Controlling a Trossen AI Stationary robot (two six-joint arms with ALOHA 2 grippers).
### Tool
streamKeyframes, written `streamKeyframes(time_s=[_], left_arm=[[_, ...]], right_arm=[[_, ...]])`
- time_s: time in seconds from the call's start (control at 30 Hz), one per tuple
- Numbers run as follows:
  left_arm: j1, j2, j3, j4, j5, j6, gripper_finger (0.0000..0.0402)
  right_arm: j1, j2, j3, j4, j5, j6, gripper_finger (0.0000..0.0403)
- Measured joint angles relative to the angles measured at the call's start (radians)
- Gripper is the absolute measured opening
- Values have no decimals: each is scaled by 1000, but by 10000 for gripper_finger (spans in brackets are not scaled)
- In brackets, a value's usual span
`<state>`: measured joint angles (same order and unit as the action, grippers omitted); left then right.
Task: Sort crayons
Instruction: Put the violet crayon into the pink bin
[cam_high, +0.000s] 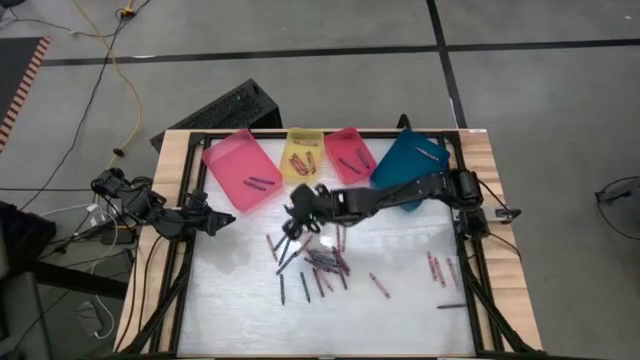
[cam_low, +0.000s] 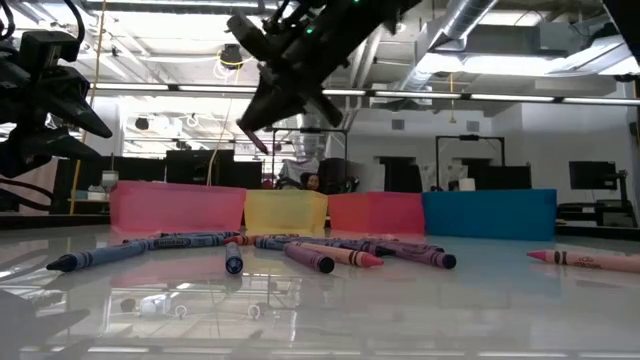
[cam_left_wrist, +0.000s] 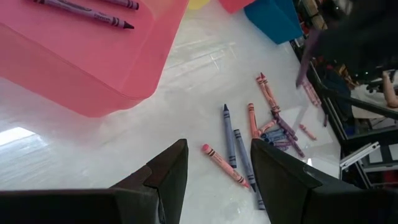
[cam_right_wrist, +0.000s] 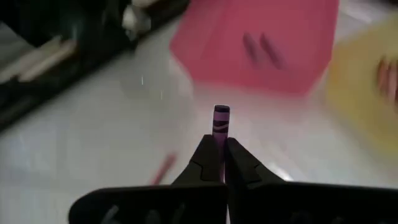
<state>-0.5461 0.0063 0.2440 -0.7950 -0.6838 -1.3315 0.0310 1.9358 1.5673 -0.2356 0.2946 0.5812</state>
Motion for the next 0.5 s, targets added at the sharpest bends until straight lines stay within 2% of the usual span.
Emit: streamKeyframes(time_s=[0.23, 0.37, 0.5], left_arm=[[0, 0, 0, 0, 0, 0, 165], [0, 0, 0, 0, -1, 2, 165], [0, 0, 0, 0, -1, 7, 165]], right_arm=[[-119, 0, 0, 172, -78, -82, 3], [-154, 0, 0, 317, -125, -211, 3], [-173, 1, 1, 427, -130, -318, 3]])
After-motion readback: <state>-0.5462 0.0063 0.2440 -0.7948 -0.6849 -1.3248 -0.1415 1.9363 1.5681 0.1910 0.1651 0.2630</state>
